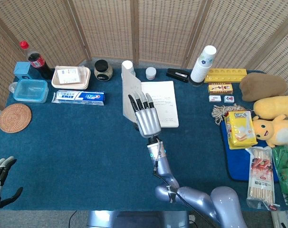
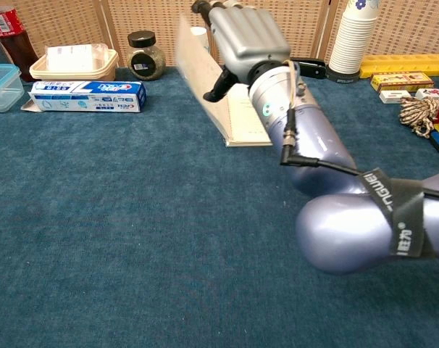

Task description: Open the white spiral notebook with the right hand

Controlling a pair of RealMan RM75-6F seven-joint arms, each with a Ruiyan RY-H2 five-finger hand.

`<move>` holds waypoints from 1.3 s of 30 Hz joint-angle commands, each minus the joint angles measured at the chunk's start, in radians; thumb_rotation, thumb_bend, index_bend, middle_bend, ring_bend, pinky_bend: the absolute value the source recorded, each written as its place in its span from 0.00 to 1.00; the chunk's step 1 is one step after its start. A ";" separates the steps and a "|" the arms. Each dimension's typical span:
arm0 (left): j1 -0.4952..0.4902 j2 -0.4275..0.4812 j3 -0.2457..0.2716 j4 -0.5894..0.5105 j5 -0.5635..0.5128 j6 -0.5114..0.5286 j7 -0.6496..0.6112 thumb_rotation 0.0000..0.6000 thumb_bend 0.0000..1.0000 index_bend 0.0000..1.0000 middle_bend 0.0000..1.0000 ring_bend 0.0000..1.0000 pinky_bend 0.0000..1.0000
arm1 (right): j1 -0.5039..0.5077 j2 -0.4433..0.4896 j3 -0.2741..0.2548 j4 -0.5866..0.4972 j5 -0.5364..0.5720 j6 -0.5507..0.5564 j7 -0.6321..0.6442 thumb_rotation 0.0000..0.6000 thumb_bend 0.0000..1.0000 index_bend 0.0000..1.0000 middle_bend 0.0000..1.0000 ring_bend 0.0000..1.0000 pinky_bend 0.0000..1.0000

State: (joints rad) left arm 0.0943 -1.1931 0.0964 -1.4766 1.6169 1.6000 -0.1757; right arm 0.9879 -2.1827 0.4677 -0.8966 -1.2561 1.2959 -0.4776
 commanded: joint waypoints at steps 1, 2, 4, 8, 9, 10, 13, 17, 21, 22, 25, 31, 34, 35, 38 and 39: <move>0.008 -0.002 0.002 0.013 -0.002 0.007 -0.013 1.00 0.27 0.17 0.10 0.05 0.00 | 0.006 -0.013 -0.001 0.002 0.005 0.001 -0.008 1.00 0.11 0.08 0.14 0.10 0.15; 0.011 -0.002 0.003 0.020 -0.003 0.011 -0.021 1.00 0.27 0.17 0.10 0.05 0.00 | 0.007 -0.018 -0.002 0.003 0.006 0.001 -0.010 1.00 0.11 0.08 0.14 0.10 0.15; 0.016 -0.003 0.004 0.029 -0.004 0.015 -0.032 1.00 0.27 0.17 0.10 0.05 0.00 | 0.006 -0.023 -0.007 0.007 0.005 0.004 -0.017 1.00 0.11 0.08 0.14 0.10 0.15; 0.022 -0.003 0.005 0.042 -0.003 0.023 -0.045 1.00 0.27 0.17 0.10 0.05 0.00 | -0.003 -0.018 -0.016 0.003 0.000 0.016 -0.027 1.00 0.11 0.08 0.14 0.09 0.15; 0.023 -0.003 0.005 0.045 -0.003 0.025 -0.047 1.00 0.27 0.17 0.10 0.05 0.00 | -0.010 -0.014 -0.018 -0.002 0.000 0.020 -0.028 1.00 0.11 0.08 0.14 0.09 0.15; 0.025 -0.002 0.005 0.048 -0.002 0.027 -0.049 1.00 0.27 0.17 0.10 0.05 0.00 | -0.021 -0.005 -0.025 -0.013 -0.001 0.026 -0.033 1.00 0.11 0.08 0.13 0.09 0.15; 0.024 -0.001 0.004 0.051 -0.001 0.027 -0.050 1.00 0.27 0.17 0.10 0.05 0.00 | -0.063 0.032 -0.055 -0.062 -0.005 0.038 -0.059 1.00 0.11 0.08 0.13 0.09 0.15; 0.020 0.000 0.007 0.046 0.007 0.019 -0.040 1.00 0.27 0.17 0.10 0.05 0.00 | -0.131 0.096 -0.089 -0.148 0.012 0.042 -0.089 1.00 0.12 0.08 0.13 0.08 0.15; 0.016 0.003 0.009 0.032 0.012 0.012 -0.023 1.00 0.27 0.17 0.10 0.05 0.00 | -0.196 0.180 -0.131 -0.261 0.020 0.042 -0.122 1.00 0.13 0.08 0.13 0.08 0.15; 0.015 0.003 0.009 0.030 0.012 0.010 -0.020 1.00 0.27 0.17 0.10 0.05 0.00 | -0.207 0.194 -0.138 -0.280 0.020 0.043 -0.126 1.00 0.13 0.08 0.13 0.08 0.15; 0.011 0.005 0.010 0.020 0.015 0.003 -0.006 1.00 0.27 0.17 0.10 0.05 0.00 | -0.250 0.245 -0.170 -0.339 0.020 0.056 -0.143 1.00 0.14 0.08 0.14 0.08 0.15; 0.001 0.012 0.008 -0.006 0.017 -0.013 0.024 1.00 0.27 0.17 0.10 0.05 0.00 | -0.332 0.373 -0.261 -0.476 -0.001 0.075 -0.214 1.00 0.15 0.09 0.14 0.08 0.15; -0.001 0.017 0.008 -0.016 0.012 -0.020 0.034 1.00 0.27 0.17 0.10 0.05 0.00 | -0.378 0.424 -0.291 -0.541 -0.013 0.105 -0.205 1.00 0.15 0.10 0.14 0.09 0.15; -0.001 0.018 0.007 -0.017 0.010 -0.020 0.036 1.00 0.27 0.17 0.10 0.05 0.00 | -0.391 0.440 -0.301 -0.555 -0.021 0.116 -0.205 1.00 0.15 0.10 0.14 0.09 0.15; 0.000 0.023 0.005 -0.019 0.000 -0.025 0.043 1.00 0.27 0.17 0.10 0.05 0.00 | -0.437 0.492 -0.342 -0.590 -0.057 0.163 -0.203 1.00 0.15 0.10 0.14 0.09 0.15; -0.001 0.026 0.004 -0.019 -0.002 -0.027 0.048 1.00 0.27 0.17 0.10 0.05 0.00 | -0.455 0.509 -0.358 -0.597 -0.073 0.183 -0.205 1.00 0.15 0.10 0.14 0.09 0.15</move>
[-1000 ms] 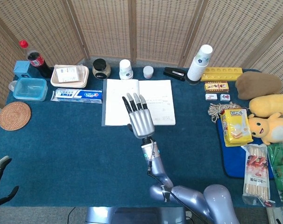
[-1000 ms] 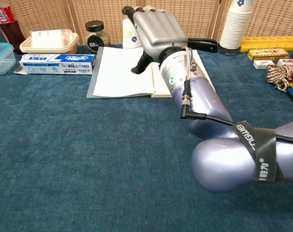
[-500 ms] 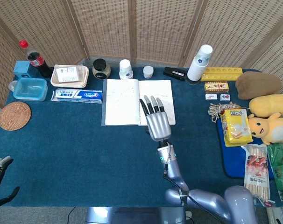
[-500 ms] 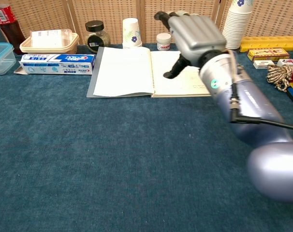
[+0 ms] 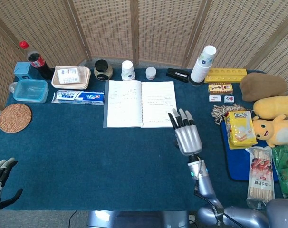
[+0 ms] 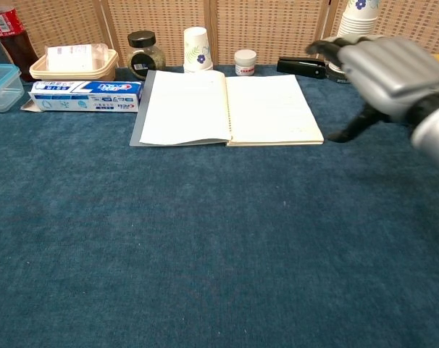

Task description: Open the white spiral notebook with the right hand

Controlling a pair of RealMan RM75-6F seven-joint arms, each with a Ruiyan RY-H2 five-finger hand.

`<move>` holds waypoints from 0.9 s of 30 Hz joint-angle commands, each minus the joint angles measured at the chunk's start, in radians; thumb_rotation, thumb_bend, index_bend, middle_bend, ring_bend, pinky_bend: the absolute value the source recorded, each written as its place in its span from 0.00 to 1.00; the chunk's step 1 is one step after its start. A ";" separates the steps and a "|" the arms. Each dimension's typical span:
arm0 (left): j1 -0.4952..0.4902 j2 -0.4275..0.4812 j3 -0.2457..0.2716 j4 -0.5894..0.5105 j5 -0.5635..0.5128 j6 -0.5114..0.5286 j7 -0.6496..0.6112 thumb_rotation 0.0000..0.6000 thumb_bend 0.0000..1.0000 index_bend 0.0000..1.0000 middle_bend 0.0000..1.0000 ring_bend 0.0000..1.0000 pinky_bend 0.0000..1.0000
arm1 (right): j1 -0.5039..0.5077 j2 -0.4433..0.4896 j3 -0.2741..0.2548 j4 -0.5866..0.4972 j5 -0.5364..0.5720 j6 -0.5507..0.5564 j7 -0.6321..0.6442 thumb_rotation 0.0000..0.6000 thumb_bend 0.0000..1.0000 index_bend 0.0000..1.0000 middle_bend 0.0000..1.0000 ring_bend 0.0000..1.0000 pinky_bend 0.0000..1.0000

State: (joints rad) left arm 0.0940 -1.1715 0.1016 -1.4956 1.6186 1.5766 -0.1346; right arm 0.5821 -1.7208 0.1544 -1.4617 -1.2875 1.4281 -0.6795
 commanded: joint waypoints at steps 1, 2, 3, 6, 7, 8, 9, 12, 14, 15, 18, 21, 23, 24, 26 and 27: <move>-0.001 0.008 -0.002 0.001 -0.008 -0.006 0.014 1.00 0.27 0.17 0.10 0.05 0.00 | -0.064 0.058 -0.057 -0.041 -0.052 0.065 -0.002 1.00 0.15 0.11 0.14 0.08 0.15; -0.001 0.011 -0.003 0.000 -0.011 -0.008 0.020 1.00 0.27 0.17 0.10 0.05 0.00 | -0.081 0.068 -0.067 -0.053 -0.059 0.079 0.003 1.00 0.15 0.11 0.14 0.09 0.15; -0.001 0.013 -0.004 -0.001 -0.014 -0.009 0.023 1.00 0.27 0.17 0.10 0.05 0.00 | -0.094 0.076 -0.077 -0.064 -0.063 0.090 0.010 1.00 0.15 0.11 0.14 0.08 0.15; 0.002 0.019 -0.004 -0.007 -0.020 -0.010 0.033 1.00 0.27 0.17 0.10 0.05 0.00 | -0.141 0.112 -0.112 -0.107 -0.081 0.120 0.017 1.00 0.15 0.11 0.14 0.08 0.15; 0.003 0.019 -0.004 -0.007 -0.022 -0.011 0.035 1.00 0.27 0.17 0.10 0.05 0.00 | -0.153 0.121 -0.120 -0.115 -0.083 0.129 0.017 1.00 0.15 0.11 0.14 0.07 0.15; 0.004 0.019 -0.003 -0.008 -0.024 -0.012 0.036 1.00 0.27 0.17 0.10 0.05 0.00 | -0.166 0.131 -0.129 -0.123 -0.085 0.137 0.017 1.00 0.15 0.11 0.14 0.07 0.15; 0.006 0.020 -0.003 -0.009 -0.028 -0.012 0.036 1.00 0.27 0.17 0.10 0.05 0.00 | -0.186 0.144 -0.142 -0.137 -0.087 0.149 0.020 1.00 0.15 0.11 0.14 0.07 0.15; 0.013 0.022 -0.010 -0.005 -0.043 -0.005 0.031 1.00 0.27 0.17 0.10 0.05 0.00 | -0.236 0.180 -0.168 -0.169 -0.089 0.175 0.035 1.00 0.15 0.11 0.14 0.07 0.15; 0.016 0.022 -0.014 0.000 -0.049 -0.001 0.033 1.00 0.27 0.17 0.10 0.04 0.00 | -0.266 0.201 -0.183 -0.188 -0.087 0.190 0.043 1.00 0.15 0.11 0.14 0.06 0.15; 0.017 0.020 -0.016 0.003 -0.052 0.001 0.035 1.00 0.27 0.16 0.10 0.04 0.00 | -0.283 0.211 -0.192 -0.196 -0.086 0.199 0.050 1.00 0.15 0.11 0.14 0.06 0.15; 0.022 0.006 -0.021 0.012 -0.061 0.004 0.053 1.00 0.27 0.14 0.09 0.03 0.00 | -0.335 0.239 -0.226 -0.213 -0.091 0.223 0.065 1.00 0.15 0.11 0.14 0.05 0.15; 0.026 -0.004 -0.018 0.009 -0.057 0.007 0.060 1.00 0.27 0.13 0.08 0.02 0.00 | -0.366 0.252 -0.236 -0.216 -0.099 0.235 0.090 1.00 0.15 0.11 0.14 0.05 0.15; 0.028 -0.007 -0.019 0.007 -0.054 0.013 0.065 1.00 0.27 0.13 0.07 0.02 0.00 | -0.380 0.258 -0.236 -0.214 -0.104 0.236 0.103 1.00 0.15 0.11 0.14 0.05 0.15; 0.030 -0.009 -0.020 0.006 -0.053 0.016 0.067 1.00 0.27 0.13 0.07 0.01 0.00 | -0.385 0.261 -0.235 -0.213 -0.106 0.235 0.108 1.00 0.15 0.11 0.14 0.05 0.15; 0.032 -0.014 -0.023 0.005 -0.050 0.025 0.072 1.00 0.27 0.13 0.06 0.01 0.00 | -0.393 0.265 -0.232 -0.215 -0.105 0.229 0.114 1.00 0.15 0.11 0.14 0.05 0.15; 0.033 -0.016 -0.024 0.003 -0.047 0.030 0.074 1.00 0.27 0.13 0.06 0.01 0.00 | -0.397 0.267 -0.229 -0.217 -0.105 0.227 0.121 1.00 0.15 0.11 0.14 0.05 0.15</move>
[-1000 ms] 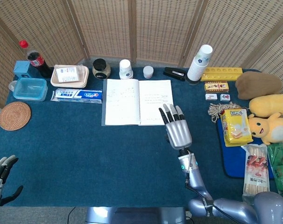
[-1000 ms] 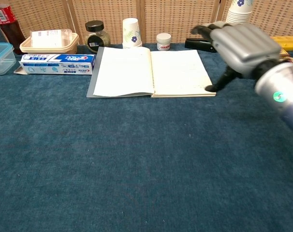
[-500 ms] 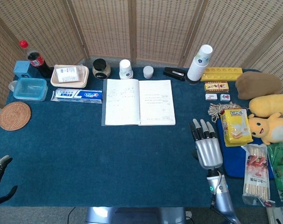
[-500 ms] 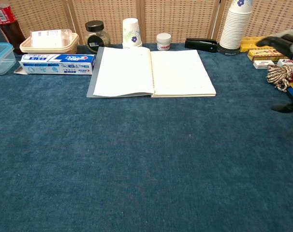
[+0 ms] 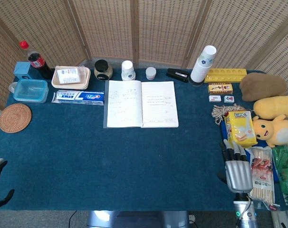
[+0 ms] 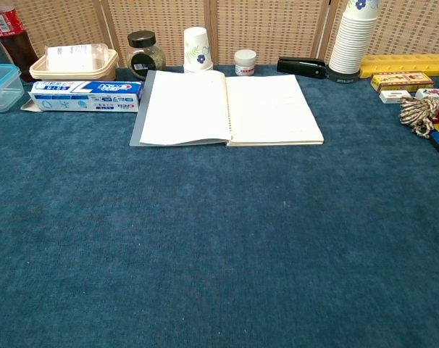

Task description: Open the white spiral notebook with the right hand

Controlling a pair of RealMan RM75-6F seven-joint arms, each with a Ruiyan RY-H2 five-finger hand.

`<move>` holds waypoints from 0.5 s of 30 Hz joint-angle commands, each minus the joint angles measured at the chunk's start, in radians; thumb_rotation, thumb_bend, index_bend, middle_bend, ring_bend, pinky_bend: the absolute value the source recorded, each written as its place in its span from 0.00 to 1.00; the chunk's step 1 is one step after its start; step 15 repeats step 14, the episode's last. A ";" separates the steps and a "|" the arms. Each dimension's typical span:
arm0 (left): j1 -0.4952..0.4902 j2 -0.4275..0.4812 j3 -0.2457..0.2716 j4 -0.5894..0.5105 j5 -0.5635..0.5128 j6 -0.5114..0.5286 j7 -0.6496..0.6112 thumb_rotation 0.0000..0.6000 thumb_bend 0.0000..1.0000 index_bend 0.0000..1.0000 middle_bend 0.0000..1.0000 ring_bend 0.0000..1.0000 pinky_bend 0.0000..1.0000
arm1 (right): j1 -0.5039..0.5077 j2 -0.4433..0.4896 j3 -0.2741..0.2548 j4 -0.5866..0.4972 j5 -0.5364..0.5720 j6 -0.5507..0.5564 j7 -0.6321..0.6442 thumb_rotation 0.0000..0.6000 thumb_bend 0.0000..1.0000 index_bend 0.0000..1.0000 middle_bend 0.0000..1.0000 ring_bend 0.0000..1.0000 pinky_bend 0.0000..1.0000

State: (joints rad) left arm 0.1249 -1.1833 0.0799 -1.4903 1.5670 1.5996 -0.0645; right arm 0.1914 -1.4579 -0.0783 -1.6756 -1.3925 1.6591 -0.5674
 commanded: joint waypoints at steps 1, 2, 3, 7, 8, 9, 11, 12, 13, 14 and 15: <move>0.003 -0.006 -0.002 -0.004 0.007 0.010 0.006 1.00 0.27 0.13 0.06 0.01 0.00 | -0.010 0.006 0.007 -0.002 -0.002 -0.007 0.016 1.00 0.15 0.11 0.14 0.05 0.15; 0.003 -0.007 -0.002 -0.005 0.009 0.011 0.007 1.00 0.27 0.13 0.06 0.01 0.00 | -0.012 0.007 0.009 -0.001 -0.004 -0.008 0.019 1.00 0.15 0.11 0.14 0.05 0.15; 0.003 -0.007 -0.002 -0.007 0.012 0.013 0.008 1.00 0.27 0.13 0.06 0.01 0.00 | -0.015 0.008 0.012 0.000 -0.005 -0.011 0.023 1.00 0.15 0.11 0.14 0.05 0.15; 0.000 -0.005 -0.001 -0.019 0.019 0.010 0.020 1.00 0.27 0.14 0.06 0.01 0.00 | -0.026 0.012 0.020 0.003 -0.004 -0.029 0.044 1.00 0.15 0.11 0.14 0.05 0.15; -0.001 -0.004 -0.001 -0.023 0.018 0.008 0.024 1.00 0.27 0.14 0.06 0.01 0.00 | -0.029 0.011 0.022 0.005 -0.005 -0.032 0.051 1.00 0.15 0.11 0.14 0.05 0.15; -0.002 -0.002 -0.001 -0.028 0.019 0.005 0.028 1.00 0.27 0.14 0.06 0.01 0.00 | -0.033 0.009 0.024 0.008 -0.006 -0.037 0.063 1.00 0.15 0.12 0.14 0.05 0.15; -0.004 -0.001 -0.002 -0.034 0.020 0.003 0.033 1.00 0.27 0.14 0.06 0.01 0.00 | -0.039 0.007 0.028 0.013 -0.006 -0.045 0.078 1.00 0.15 0.12 0.14 0.05 0.15; -0.005 -0.001 -0.002 -0.037 0.021 0.001 0.036 1.00 0.27 0.14 0.06 0.01 0.00 | -0.041 0.007 0.030 0.017 -0.006 -0.047 0.081 1.00 0.15 0.12 0.14 0.05 0.15; -0.007 -0.001 -0.002 -0.039 0.020 -0.002 0.038 1.00 0.27 0.14 0.07 0.01 0.00 | -0.045 0.006 0.032 0.020 -0.007 -0.049 0.081 1.00 0.15 0.12 0.14 0.05 0.15; -0.007 -0.001 -0.002 -0.040 0.020 -0.004 0.039 1.00 0.27 0.14 0.07 0.01 0.00 | -0.047 0.006 0.033 0.021 -0.008 -0.050 0.081 1.00 0.15 0.12 0.14 0.05 0.15; -0.007 -0.001 -0.002 -0.040 0.020 -0.004 0.039 1.00 0.27 0.14 0.07 0.01 0.00 | -0.047 0.006 0.033 0.021 -0.008 -0.050 0.081 1.00 0.15 0.12 0.14 0.05 0.15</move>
